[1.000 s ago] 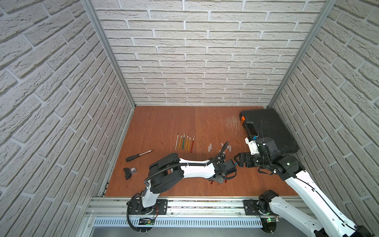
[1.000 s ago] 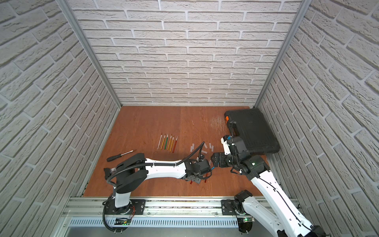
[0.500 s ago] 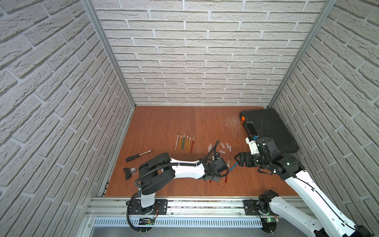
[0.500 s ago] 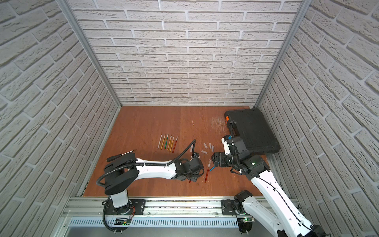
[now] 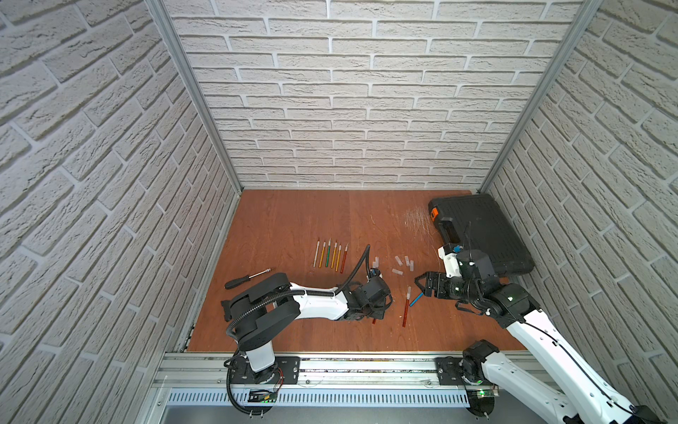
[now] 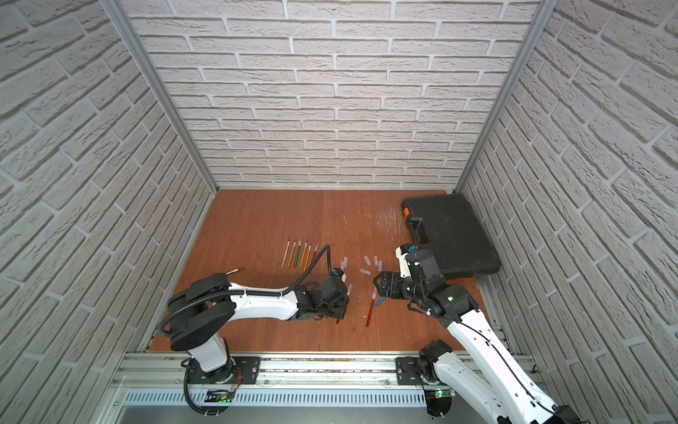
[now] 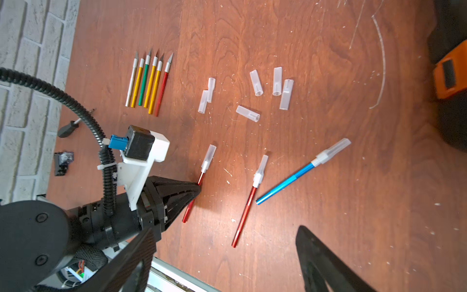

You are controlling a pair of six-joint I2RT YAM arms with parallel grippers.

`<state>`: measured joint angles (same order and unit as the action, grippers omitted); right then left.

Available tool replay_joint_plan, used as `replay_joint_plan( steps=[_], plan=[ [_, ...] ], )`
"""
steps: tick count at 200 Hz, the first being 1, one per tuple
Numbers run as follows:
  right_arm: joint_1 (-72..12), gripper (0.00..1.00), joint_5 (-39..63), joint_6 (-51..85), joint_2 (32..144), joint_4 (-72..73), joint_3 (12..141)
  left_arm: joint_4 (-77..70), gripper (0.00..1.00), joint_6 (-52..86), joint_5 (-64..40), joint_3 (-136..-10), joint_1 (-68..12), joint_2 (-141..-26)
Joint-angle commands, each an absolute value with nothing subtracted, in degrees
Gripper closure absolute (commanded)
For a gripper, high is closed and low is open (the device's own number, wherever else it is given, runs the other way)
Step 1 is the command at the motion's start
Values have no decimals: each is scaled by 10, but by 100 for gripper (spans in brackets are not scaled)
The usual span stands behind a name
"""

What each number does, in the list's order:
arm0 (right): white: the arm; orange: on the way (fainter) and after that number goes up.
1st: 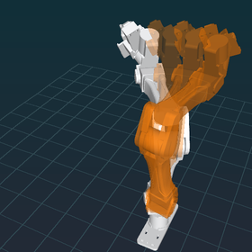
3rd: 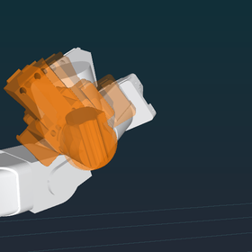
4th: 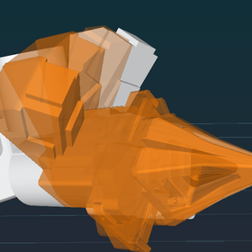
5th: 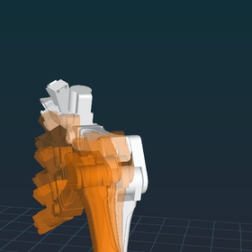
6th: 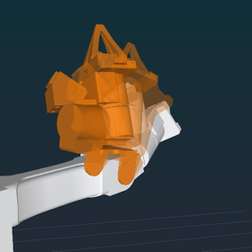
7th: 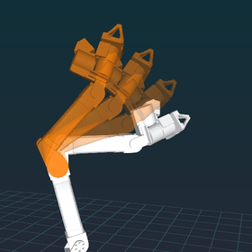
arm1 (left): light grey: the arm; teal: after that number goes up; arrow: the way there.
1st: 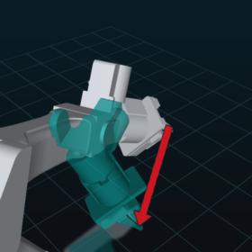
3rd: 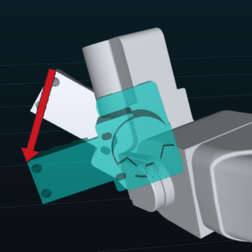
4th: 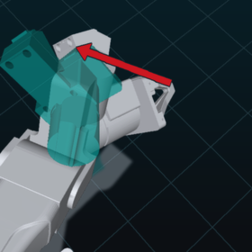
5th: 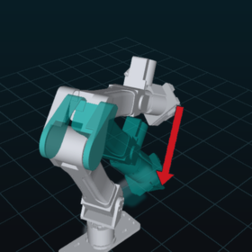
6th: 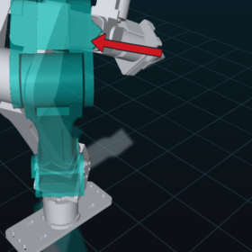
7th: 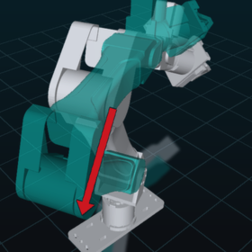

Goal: Remove protective caps from carving knives
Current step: Pick up the carving knife from the center of the board, then remove the protective sleeve from the carving knife.

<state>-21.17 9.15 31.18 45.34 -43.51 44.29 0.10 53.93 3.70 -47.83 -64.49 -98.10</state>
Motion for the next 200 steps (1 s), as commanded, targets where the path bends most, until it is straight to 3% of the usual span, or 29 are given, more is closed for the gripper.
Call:
replay_joint_plan(
  steps=[1,83,121,200],
  plan=[
    [-215,15,119,344,459,-372,432,-38,93,544,25,-454,-637,-955],
    [-215,18,133,378,492,-322,398,-171,95,560,-8,-385,-625,-912],
    [-215,20,167,386,525,-284,378,-298,94,581,-70,-341,-606,-906],
    [-227,27,215,409,620,-163,358,-268,94,553,-90,-363,-603,-888]
  ],
)
